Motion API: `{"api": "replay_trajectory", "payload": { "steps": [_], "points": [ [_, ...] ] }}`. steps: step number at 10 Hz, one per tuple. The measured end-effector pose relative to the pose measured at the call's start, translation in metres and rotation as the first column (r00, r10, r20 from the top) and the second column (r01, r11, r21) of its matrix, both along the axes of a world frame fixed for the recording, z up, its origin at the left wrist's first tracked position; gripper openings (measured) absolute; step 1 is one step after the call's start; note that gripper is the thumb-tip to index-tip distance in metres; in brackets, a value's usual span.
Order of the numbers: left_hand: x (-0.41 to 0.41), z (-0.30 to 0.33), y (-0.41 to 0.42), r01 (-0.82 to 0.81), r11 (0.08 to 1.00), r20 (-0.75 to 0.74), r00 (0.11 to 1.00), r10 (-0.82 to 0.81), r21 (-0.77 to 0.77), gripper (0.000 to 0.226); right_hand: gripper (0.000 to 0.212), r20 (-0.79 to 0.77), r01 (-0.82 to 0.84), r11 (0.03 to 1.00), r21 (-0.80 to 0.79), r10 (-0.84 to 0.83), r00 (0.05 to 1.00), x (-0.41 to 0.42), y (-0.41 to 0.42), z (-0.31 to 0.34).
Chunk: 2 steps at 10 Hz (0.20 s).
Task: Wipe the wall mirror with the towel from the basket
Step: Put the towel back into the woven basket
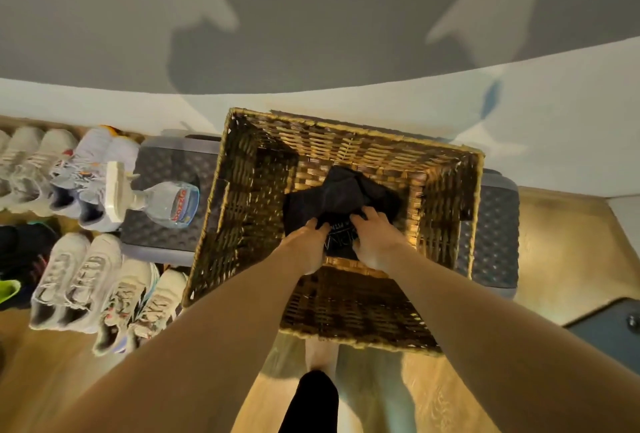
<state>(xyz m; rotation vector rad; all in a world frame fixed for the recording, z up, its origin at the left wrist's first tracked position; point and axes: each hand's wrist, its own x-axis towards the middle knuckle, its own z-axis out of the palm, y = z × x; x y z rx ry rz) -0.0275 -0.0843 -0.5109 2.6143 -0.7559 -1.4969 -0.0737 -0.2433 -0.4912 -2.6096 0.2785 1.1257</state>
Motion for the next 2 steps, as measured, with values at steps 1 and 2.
{"api": "replay_trajectory", "payload": {
  "steps": [1, 2],
  "points": [
    [0.009, 0.05, 0.002, -0.027, 0.999, 0.036, 0.999, 0.029, -0.043, 0.059, 0.06, 0.023, -0.004, 1.0, -0.02, 0.004, 1.0, -0.006, -0.004, 0.046],
    [-0.003, 0.097, -0.001, -0.058, 0.996, 0.057, 0.997, 0.061, -0.062, 0.054, 0.054, 0.036, -0.051, 0.999, -0.016, 0.052, 0.998, -0.014, -0.01, 0.085]
  ]
}}
